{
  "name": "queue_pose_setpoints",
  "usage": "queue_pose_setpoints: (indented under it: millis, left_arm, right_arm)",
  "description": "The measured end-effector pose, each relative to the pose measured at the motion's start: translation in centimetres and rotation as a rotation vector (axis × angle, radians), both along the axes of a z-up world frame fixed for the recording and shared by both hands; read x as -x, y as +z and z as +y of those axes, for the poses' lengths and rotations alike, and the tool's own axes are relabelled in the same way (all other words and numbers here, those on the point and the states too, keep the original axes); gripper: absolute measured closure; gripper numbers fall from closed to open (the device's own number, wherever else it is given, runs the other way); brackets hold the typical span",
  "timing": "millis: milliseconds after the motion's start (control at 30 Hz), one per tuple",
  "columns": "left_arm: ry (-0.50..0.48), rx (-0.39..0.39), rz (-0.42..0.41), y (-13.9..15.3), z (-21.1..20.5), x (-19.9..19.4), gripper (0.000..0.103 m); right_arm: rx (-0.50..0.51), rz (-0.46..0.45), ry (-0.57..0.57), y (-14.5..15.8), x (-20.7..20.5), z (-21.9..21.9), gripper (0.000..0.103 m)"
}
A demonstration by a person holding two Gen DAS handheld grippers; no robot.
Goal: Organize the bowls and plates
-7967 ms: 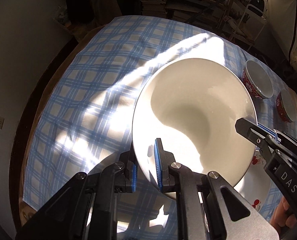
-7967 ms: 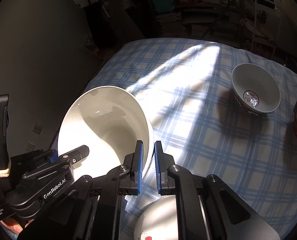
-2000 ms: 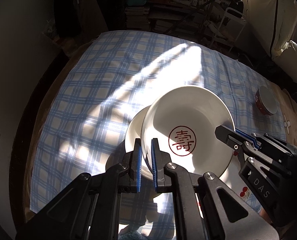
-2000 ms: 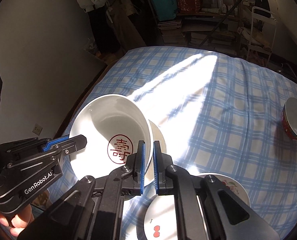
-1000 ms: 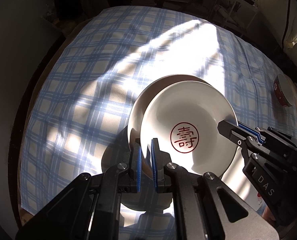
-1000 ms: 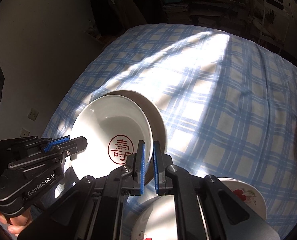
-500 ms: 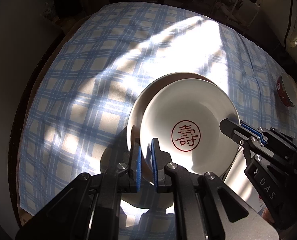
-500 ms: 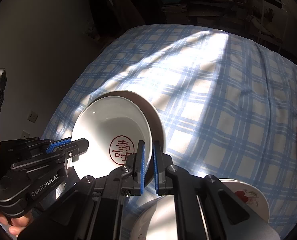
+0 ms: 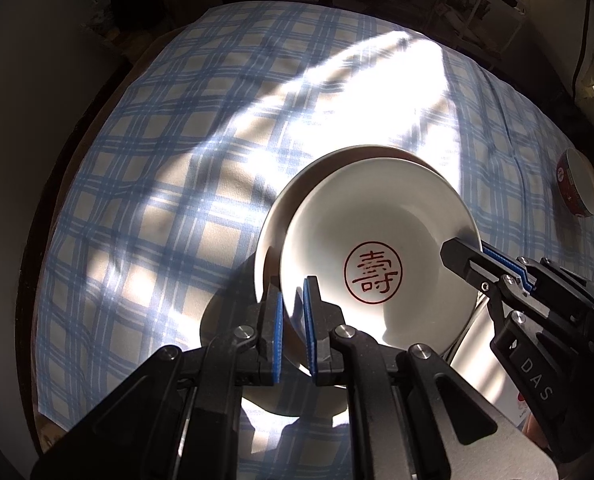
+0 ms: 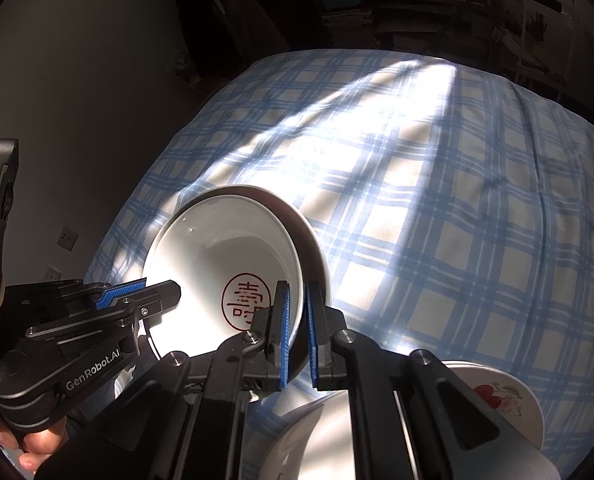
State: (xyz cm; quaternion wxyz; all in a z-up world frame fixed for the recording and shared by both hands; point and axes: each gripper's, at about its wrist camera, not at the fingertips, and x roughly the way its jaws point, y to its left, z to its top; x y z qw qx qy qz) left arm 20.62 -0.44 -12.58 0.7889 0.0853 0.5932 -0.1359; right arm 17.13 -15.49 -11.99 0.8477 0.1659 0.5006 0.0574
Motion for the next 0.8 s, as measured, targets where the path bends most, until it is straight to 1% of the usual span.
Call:
queue_pose_setpoints:
  millis: [300, 533, 667, 800]
  left_arm:
    - [0.014, 0.013, -0.013, 0.3, 0.3, 0.2, 0.092]
    - [-0.008, 0.012, -0.058, 1.2, 0.4, 0.9, 0.092]
    - [0.007, 0.022, -0.085, 1.9, 0.9, 1.0, 0.092]
    - [0.031, 0.030, -0.084, 2.0, 1.4, 0.8, 0.092]
  right_arm:
    - [0.002, 0.003, 0.000, -0.1, 0.0, 0.0, 0.094]
    - [-0.006, 0.023, -0.007, -0.2, 0.0, -0.1, 0.094]
    - [-0.008, 0.013, -0.003, 0.2, 0.0, -0.1, 0.093]
    - [-0.012, 0.007, -0.006, 0.4, 0.2, -0.4, 0.091]
